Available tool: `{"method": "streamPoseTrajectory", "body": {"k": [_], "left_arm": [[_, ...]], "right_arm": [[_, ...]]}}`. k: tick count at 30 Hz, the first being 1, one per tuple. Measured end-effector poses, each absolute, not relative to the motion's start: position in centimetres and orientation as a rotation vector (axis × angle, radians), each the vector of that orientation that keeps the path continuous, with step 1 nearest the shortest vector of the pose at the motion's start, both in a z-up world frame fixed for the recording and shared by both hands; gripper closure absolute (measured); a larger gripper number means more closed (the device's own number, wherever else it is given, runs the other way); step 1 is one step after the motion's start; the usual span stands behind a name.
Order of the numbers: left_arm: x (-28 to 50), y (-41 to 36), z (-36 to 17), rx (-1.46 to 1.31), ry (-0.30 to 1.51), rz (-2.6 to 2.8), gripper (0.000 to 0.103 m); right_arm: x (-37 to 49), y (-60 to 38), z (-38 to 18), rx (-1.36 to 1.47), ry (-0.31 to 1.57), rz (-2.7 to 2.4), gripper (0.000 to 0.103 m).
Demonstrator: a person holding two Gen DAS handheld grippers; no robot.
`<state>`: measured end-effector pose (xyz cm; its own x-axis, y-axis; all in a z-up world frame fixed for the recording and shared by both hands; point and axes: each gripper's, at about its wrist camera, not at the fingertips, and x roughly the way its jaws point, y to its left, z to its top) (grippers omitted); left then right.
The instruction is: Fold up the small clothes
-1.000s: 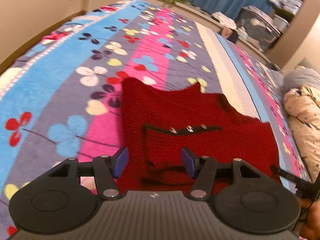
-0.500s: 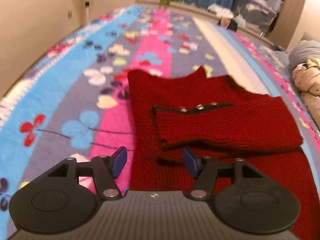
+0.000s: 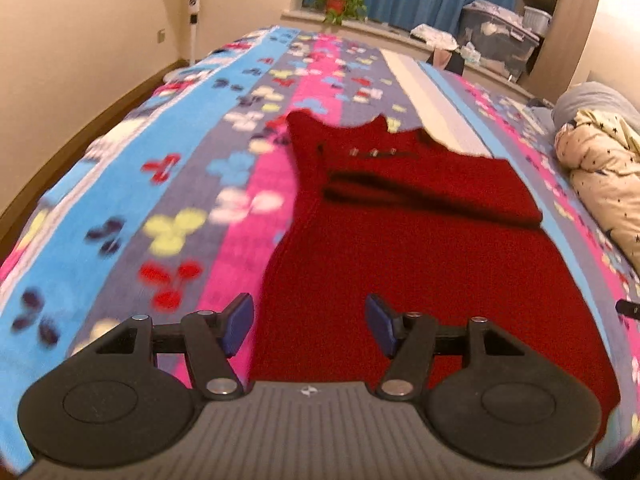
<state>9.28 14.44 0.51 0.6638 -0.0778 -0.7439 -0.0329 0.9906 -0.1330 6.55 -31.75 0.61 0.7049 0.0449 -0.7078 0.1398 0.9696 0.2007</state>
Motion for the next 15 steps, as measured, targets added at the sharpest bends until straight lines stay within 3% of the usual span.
{"method": "streamPoseTrajectory", "body": {"k": [6, 15], "left_arm": [[4.8, 16.5, -1.1, -0.185, 0.950, 0.042, 0.035], [5.2, 16.4, -3.6, -0.202, 1.101, 0.084, 0.035]], "right_arm": [[3.6, -33.1, 0.5, 0.227, 0.846, -0.051, 0.048], [2.7, -35.3, -0.9, 0.302, 0.901, -0.117, 0.045]]}}
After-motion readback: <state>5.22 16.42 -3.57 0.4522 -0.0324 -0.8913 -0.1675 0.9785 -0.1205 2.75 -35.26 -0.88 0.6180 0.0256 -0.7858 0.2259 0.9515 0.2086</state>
